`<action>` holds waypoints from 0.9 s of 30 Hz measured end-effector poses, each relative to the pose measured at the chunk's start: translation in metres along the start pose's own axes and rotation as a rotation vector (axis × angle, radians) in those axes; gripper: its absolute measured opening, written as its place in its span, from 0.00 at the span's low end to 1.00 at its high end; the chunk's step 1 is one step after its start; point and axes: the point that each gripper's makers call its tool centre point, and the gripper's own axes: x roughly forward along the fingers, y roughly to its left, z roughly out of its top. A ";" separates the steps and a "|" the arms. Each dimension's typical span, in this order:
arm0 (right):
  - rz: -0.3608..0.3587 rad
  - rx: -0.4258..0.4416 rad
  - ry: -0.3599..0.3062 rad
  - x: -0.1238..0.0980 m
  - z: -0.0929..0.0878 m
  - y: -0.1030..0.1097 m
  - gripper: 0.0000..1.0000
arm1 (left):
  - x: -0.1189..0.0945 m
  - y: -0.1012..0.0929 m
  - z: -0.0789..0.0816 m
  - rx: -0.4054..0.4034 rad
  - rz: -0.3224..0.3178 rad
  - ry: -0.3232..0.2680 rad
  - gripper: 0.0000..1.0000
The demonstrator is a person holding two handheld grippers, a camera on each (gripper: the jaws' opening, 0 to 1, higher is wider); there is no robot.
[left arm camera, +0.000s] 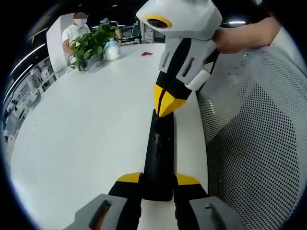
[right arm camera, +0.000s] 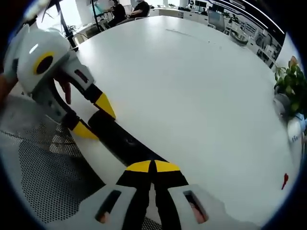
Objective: Press the specified remote control buttons in sequence, fully releasing each button before pressing the next.
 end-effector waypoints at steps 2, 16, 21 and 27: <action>0.003 0.002 0.001 0.000 0.000 0.000 0.00 | 0.000 0.000 0.000 0.000 0.000 0.000 0.25; 0.016 -0.007 -0.011 -0.001 -0.001 0.002 0.00 | 0.000 0.000 0.000 -0.001 0.000 0.001 0.25; 0.009 -0.054 -0.015 0.000 0.000 0.003 0.00 | 0.000 0.000 0.000 -0.002 0.002 0.001 0.25; 0.014 -0.026 -0.017 0.000 0.000 0.001 0.00 | 0.000 0.000 0.000 -0.003 0.003 0.002 0.25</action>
